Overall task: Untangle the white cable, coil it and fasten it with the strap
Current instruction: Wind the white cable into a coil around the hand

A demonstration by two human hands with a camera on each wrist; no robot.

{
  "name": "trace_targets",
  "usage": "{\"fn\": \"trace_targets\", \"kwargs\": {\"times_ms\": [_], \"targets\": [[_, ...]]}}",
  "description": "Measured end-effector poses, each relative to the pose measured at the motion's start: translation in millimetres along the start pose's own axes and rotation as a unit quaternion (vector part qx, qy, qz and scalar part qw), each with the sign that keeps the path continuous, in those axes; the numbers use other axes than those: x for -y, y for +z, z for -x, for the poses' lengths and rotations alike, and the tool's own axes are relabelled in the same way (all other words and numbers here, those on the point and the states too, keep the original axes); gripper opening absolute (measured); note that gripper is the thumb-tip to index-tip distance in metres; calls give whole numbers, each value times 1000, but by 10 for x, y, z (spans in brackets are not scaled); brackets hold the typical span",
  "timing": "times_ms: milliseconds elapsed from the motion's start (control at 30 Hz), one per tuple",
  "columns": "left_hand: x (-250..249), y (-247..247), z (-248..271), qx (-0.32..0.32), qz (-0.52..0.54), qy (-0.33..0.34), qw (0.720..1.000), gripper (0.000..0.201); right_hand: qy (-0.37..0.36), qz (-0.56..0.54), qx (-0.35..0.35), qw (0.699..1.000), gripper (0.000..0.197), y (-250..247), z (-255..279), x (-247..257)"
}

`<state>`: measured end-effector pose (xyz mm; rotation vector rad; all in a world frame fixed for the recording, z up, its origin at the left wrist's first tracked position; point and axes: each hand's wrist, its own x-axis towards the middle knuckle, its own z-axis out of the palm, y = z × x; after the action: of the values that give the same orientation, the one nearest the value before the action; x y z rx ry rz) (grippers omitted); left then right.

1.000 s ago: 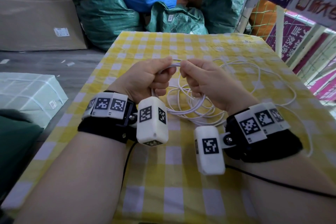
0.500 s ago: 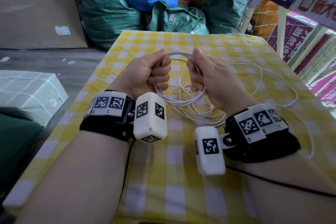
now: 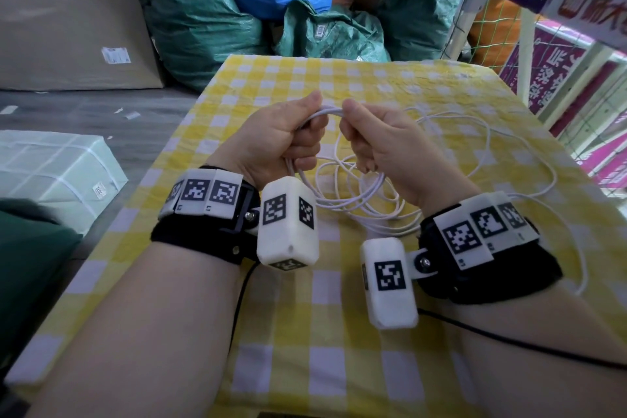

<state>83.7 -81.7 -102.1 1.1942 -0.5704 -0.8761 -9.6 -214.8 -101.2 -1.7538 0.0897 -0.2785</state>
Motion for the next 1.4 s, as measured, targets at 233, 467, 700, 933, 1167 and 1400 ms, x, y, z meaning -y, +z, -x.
{"fn": "trace_targets", "kwargs": {"times_ms": [233,467,700,933,1167,1400], "targets": [[-35,-68,-21,-41,98,35,994,58,-1,-37,3,999,40,-20,-24,-28],[-20,-51,4,-28,59,-7,998,45,-1,-20,-8,1000,36,-22,-23,-11],[-8,-34,10,-13,1,-39,999,47,3,43,-1,999,36,-6,-13,-29],[-10,-29,-1,-33,-6,8,999,46,-1,35,7,999,35,-11,1,-16],[-15,-56,-27,-55,17,21,998,45,32,66,6,997,38,-1,3,-37],[-3,-75,-40,-56,16,21,998,45,48,87,7,995,40,-1,23,-35]]}}
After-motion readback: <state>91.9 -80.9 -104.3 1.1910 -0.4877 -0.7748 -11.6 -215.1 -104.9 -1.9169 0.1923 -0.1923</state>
